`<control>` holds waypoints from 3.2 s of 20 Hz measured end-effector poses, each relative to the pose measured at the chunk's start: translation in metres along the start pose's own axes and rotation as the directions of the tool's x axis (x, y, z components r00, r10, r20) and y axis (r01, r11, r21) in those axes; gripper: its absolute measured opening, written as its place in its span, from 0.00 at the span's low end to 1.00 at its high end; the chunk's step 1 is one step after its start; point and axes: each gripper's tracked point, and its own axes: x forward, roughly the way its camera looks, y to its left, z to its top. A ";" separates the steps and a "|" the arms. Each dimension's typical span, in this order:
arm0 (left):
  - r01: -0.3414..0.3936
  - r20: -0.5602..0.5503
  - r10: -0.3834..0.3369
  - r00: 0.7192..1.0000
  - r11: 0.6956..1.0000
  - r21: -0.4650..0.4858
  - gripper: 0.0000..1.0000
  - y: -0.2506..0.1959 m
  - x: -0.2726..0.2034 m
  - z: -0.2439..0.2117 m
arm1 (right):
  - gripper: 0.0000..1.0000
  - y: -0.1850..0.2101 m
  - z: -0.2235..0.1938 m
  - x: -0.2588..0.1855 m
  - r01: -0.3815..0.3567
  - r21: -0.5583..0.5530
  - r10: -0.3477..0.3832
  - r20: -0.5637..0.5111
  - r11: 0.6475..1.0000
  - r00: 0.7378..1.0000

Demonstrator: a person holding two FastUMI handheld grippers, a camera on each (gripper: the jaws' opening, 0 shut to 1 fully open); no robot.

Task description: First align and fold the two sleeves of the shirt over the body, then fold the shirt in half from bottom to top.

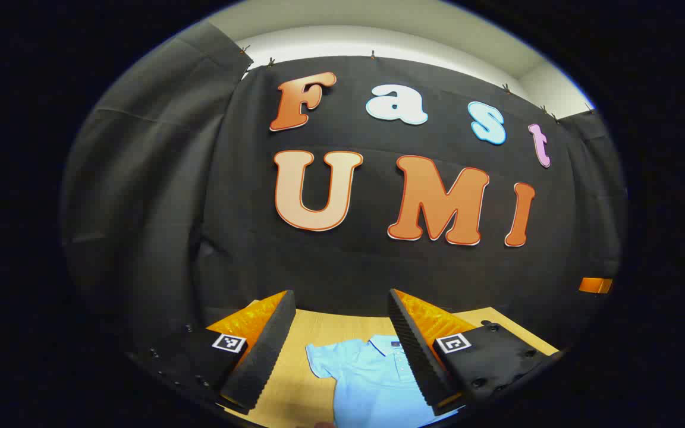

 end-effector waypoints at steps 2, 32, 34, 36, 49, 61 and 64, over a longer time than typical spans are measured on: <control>-0.006 -0.004 0.006 1.000 1.000 -0.020 1.00 0.023 0.007 0.005 | 1.00 0.029 0.002 -0.001 -0.022 -0.025 0.022 -0.003 0.999 1.000; -0.104 -0.083 0.109 0.991 0.993 0.059 1.00 0.018 0.124 -0.019 | 0.98 -0.031 -0.165 0.264 -0.031 -0.241 -0.133 -0.637 0.970 0.759; -0.112 -0.093 0.118 0.989 0.992 0.061 1.00 0.027 0.130 -0.024 | 0.98 -0.032 -0.204 0.272 -0.042 -0.234 -0.149 -0.736 0.971 0.660; -0.126 -0.116 0.133 0.984 0.990 0.064 1.00 0.036 0.136 -0.033 | 0.99 -0.045 -0.238 0.282 -0.034 -0.257 -0.192 -0.798 0.966 0.571; -0.168 -0.194 0.176 0.965 0.984 0.060 1.00 0.067 0.148 -0.066 | 0.98 -0.047 -0.331 0.287 -0.053 -0.281 -0.245 -0.902 0.958 0.355; -0.194 -0.206 0.198 0.958 0.980 0.043 1.00 0.084 0.133 -0.070 | 0.43 -0.032 -0.339 0.283 -0.012 -0.220 -0.204 -0.922 0.975 0.330; -0.191 -0.207 0.194 0.959 0.981 0.036 1.00 0.089 0.128 -0.070 | 0.09 -0.035 -0.337 0.282 0.035 -0.185 -0.186 -0.922 0.982 0.341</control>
